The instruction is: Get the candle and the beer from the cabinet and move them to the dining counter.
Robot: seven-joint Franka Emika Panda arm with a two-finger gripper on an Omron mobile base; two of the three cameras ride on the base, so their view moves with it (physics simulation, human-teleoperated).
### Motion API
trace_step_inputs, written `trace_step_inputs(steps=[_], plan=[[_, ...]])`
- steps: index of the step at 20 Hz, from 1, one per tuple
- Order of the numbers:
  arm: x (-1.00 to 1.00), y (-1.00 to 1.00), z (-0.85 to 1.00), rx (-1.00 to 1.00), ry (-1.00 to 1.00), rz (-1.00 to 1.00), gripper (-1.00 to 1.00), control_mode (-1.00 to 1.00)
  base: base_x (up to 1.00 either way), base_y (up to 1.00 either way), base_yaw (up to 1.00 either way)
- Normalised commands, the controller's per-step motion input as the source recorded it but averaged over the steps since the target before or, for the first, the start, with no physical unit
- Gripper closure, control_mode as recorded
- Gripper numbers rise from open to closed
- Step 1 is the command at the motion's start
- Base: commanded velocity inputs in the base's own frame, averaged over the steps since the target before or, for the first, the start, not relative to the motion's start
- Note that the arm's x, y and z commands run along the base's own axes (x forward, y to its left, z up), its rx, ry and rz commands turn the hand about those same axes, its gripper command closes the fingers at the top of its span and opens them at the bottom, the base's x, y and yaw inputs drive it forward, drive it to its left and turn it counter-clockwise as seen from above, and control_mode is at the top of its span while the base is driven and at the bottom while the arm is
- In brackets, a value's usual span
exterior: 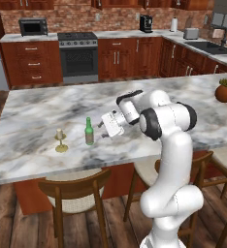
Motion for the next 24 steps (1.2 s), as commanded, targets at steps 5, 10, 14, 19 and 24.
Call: trace_step_inputs(steps=[5, 10, 14, 19, 24], plan=[[-0.43, -0.05, 0.23, -0.11, 0.02, -0.18, -1.0, -1.0, 0.0, 0.0, 0.0], [-0.4, 0.0, 0.3, -0.15, 0.06, -0.14, -1.0, -1.0, 0.0, 0.0, 0.0], [-0.38, -0.04, 0.38, -0.09, 0.14, -0.07, -1.0, -1.0, 0.0, 0.0, 0.0], [-0.4, -0.11, 0.4, 0.0, 0.13, -0.09, -1.0, -1.0, 0.0, 0.0, 0.0], [-0.46, -0.18, 0.34, 0.0, 0.07, -0.14, -1.0, -1.0, 0.0, 0.0, 0.0]])
